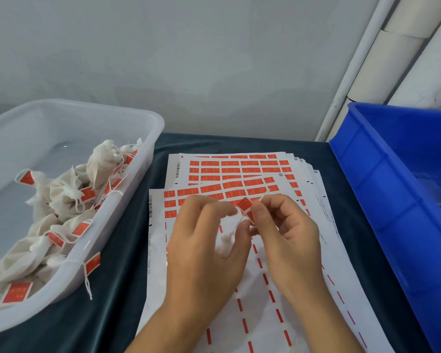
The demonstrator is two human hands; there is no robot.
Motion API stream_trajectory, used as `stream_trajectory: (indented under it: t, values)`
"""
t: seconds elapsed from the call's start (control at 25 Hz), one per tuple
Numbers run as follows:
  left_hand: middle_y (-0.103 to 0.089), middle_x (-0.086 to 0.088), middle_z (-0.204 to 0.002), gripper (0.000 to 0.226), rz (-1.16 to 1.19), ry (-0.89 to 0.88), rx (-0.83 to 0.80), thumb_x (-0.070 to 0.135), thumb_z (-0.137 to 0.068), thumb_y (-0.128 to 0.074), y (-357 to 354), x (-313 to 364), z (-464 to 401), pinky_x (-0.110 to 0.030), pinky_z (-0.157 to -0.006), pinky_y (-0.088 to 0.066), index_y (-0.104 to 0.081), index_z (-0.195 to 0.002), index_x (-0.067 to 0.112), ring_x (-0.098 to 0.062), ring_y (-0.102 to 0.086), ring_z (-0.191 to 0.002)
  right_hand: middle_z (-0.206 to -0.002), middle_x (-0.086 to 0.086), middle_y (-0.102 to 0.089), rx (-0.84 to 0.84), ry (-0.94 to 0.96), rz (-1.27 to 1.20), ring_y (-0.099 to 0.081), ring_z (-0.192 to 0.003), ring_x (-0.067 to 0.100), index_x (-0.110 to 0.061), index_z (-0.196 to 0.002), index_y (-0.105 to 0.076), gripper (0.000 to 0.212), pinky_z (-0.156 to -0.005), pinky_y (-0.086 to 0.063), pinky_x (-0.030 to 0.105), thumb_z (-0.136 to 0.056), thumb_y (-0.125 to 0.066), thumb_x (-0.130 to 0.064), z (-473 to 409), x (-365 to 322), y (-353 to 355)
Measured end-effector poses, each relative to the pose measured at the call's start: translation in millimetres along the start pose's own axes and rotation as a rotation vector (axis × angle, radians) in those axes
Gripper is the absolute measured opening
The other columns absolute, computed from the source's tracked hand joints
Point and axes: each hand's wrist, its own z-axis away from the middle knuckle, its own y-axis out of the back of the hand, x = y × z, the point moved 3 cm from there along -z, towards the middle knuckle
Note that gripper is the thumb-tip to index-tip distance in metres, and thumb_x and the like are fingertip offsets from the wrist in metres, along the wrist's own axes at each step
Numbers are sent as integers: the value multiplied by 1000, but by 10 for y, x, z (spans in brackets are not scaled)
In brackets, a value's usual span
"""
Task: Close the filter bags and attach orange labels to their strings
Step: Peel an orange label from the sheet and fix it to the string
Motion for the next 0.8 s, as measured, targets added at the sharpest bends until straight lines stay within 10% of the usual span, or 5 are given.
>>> stream_trajectory:
  t: [0.2, 0.44, 0.8]
  values:
    - [-69, 1, -108, 30, -22, -66, -4, 38, -99, -64, -39, -66, 43, -36, -75, -59, -75, -114, 15, -17, -67, -97, -90, -4, -76, -30, 35, -45, -74, -90, 20, -24, -95, -75, 10, -75, -60, 21, -98, -66, -27, -3, -23, 10]
    - [-73, 20, -84, 30, 198, 234, -109, 52, -92, -60, -30, -80, 35, -23, -57, -59, -68, -116, 37, -6, -73, -73, -92, -3, -77, -51, 73, -54, -75, -92, 21, -23, -97, -76, 16, -77, -60, 21, -101, -62, -28, 20, -52, 19]
    - [-60, 24, -71, 26, 224, 229, -117, 46, -91, -63, -58, -76, 25, -6, -55, -45, -76, -107, 30, -7, -64, -73, -98, -11, -76, -70, 109, -23, -74, -98, 14, -29, -108, -73, 26, -78, -61, 21, -98, -66, -6, 8, -43, 55]
